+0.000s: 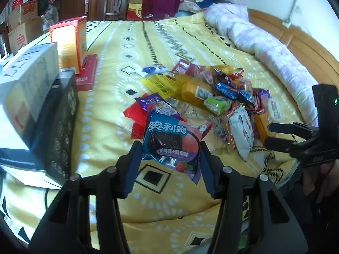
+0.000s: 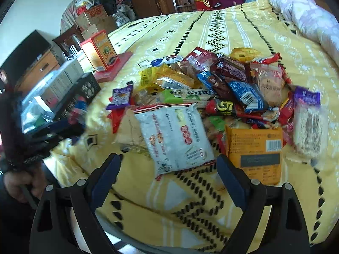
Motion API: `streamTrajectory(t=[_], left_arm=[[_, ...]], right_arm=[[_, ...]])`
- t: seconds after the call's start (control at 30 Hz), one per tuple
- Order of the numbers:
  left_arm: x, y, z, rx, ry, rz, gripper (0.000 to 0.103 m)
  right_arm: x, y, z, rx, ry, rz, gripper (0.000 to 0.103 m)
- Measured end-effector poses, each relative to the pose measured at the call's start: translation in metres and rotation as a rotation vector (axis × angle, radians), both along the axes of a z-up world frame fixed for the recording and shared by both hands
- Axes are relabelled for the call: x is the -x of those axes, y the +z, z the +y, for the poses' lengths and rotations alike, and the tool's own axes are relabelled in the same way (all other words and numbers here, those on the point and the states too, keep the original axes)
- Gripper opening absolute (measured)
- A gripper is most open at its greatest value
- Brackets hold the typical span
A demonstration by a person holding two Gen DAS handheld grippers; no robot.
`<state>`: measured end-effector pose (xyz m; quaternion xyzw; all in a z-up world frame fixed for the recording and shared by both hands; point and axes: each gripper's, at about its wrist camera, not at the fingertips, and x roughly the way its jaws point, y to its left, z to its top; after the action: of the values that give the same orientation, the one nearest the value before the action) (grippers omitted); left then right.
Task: Organize snacks
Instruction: 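Lower the left gripper onto the Oreo packet and close on it, then grasp the white rice cracker bag with the right gripper while the left lifts the Oreo packet, then carry the Oreo packet and white bag to the glass bowl and open both grippers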
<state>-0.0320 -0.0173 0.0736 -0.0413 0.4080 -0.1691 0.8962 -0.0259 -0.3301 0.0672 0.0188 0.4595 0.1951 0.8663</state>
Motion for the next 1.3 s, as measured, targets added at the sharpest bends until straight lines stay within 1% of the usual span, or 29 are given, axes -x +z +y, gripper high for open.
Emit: streamTrajectory(t=[0.07, 0.27, 0.37, 0.47, 0.5, 0.57, 0.63, 0.8, 0.9, 1.0, 1.1, 1.17, 1.3], left_arm=[[0.000, 0.002, -0.001, -0.003, 0.001, -0.001, 0.053], [-0.003, 0.003, -0.005, 0.001, 0.000, 0.007, 0.053], [-0.003, 0.003, -0.006, -0.003, -0.007, 0.012, 0.053], [-0.002, 0.003, -0.010, -0.007, -0.015, 0.013, 0.053], [-0.002, 0.003, -0.011, -0.007, -0.017, 0.013, 0.053], [-0.002, 0.003, -0.012, -0.005, -0.017, 0.011, 0.053], [-0.001, 0.004, -0.012, -0.006, -0.018, 0.009, 0.053], [0.003, 0.014, -0.012, -0.033, -0.002, -0.030, 0.053], [0.005, 0.031, -0.009, -0.050, 0.020, -0.079, 0.053], [0.006, 0.052, 0.000, -0.090, 0.053, -0.124, 0.053], [0.005, 0.076, 0.019, -0.118, 0.104, -0.161, 0.053], [0.005, 0.094, 0.042, -0.130, 0.159, -0.178, 0.053], [0.007, 0.124, 0.098, -0.138, 0.295, -0.213, 0.053]], right_arm=[[-0.007, -0.004, 0.001, 0.033, 0.003, -0.005, 0.094], [-0.032, -0.018, 0.009, 0.032, 0.032, 0.039, 0.094], [-0.039, -0.031, 0.018, 0.095, 0.045, 0.045, 0.095], [-0.040, -0.042, 0.023, 0.128, 0.052, 0.046, 0.094], [-0.040, -0.044, 0.023, 0.124, 0.059, 0.049, 0.086], [-0.040, -0.048, 0.019, 0.093, 0.044, 0.073, 0.083], [-0.038, -0.046, 0.013, 0.058, 0.016, 0.067, 0.079], [-0.020, -0.018, 0.002, 0.018, -0.065, -0.028, 0.079], [-0.013, 0.008, 0.001, 0.008, -0.106, -0.097, 0.079], [-0.016, 0.034, 0.006, -0.008, -0.114, -0.146, 0.079], [-0.027, 0.070, 0.027, -0.034, -0.089, -0.203, 0.079], [-0.033, 0.089, 0.043, -0.052, -0.066, -0.234, 0.079], [-0.051, 0.134, 0.101, -0.088, 0.014, -0.294, 0.079]])
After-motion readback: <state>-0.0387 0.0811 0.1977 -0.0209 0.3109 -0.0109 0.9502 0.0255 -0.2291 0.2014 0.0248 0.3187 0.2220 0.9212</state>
